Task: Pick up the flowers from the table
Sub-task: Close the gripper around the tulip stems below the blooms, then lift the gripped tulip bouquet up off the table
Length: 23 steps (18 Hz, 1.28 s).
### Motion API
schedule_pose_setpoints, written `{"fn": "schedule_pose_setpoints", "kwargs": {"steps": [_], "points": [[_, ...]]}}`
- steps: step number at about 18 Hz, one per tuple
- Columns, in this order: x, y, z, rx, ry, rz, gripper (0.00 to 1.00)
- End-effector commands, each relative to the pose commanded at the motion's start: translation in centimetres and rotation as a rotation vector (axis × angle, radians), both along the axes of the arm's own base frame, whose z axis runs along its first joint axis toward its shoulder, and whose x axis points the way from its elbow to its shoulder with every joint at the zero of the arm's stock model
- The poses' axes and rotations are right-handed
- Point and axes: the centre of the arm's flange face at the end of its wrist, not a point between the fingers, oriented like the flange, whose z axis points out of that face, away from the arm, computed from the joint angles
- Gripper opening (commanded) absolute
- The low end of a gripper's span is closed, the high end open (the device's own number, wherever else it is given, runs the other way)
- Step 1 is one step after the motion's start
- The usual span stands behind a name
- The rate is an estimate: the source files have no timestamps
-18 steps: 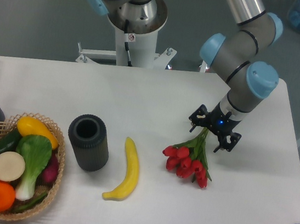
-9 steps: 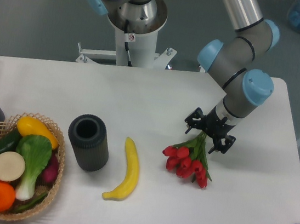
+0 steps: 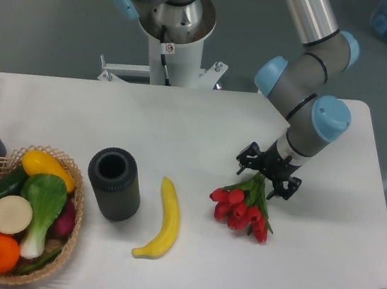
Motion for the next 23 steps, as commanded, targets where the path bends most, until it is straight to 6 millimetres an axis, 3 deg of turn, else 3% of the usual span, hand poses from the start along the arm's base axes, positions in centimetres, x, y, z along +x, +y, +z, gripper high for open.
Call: {"fn": "schedule_pose_setpoints", "kwargs": {"steps": [2,7,17,23], "points": [[-0.2,0.1,0.2,0.002,0.004,0.0,0.83],[-0.2,0.1,0.6,0.002,0.003,0.03,0.6],[-0.1,0.5,1.2,0.01,0.009,0.032,0.43],[0.0,0.5,2.4,0.02,0.026,0.032,0.42]]}}
